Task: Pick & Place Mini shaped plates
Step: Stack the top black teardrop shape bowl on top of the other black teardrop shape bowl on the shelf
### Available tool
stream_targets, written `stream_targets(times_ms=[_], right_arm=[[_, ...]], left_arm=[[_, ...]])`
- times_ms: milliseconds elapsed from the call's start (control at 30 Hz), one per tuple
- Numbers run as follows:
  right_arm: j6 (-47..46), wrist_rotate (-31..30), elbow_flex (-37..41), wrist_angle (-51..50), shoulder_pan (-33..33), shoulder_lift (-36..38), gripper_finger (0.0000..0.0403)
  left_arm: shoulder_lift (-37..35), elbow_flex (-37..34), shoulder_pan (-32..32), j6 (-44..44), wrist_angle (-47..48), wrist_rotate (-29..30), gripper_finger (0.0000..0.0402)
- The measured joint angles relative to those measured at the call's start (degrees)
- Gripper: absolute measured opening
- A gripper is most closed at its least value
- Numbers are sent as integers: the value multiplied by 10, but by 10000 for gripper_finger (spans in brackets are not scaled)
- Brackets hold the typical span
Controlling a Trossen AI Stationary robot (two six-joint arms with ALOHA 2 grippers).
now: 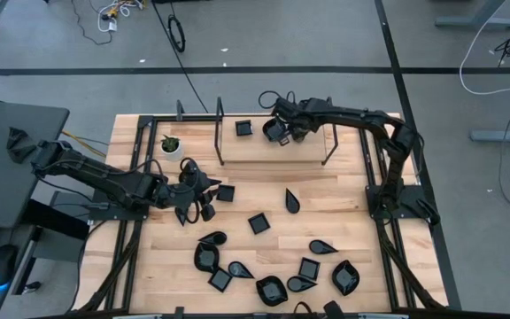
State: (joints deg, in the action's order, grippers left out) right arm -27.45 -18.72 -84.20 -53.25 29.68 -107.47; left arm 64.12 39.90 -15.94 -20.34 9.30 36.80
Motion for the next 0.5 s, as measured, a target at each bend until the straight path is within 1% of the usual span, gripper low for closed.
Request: stream_targets(times_ms=[100,167,267,333,433,500], right_arm=[[26,-4,0,7,-26,9,4],[35,-3,0,11,-55,17,4],[41,-12,0,12,-121,26,4],[38,-35,0,9,-169,29,4],[26,-58,0,-9,-238,32,4],[12,-63,0,-25,-279,32,4]], left_arm=[[0,0,0,0,0,0,106],[0,0,0,0,0,0,106],[0,0,0,0,0,0,106],[0,0,0,0,0,0,106],[0,0,-1,0,2,-3,106],[0,0,-1,0,6,-12,106]])
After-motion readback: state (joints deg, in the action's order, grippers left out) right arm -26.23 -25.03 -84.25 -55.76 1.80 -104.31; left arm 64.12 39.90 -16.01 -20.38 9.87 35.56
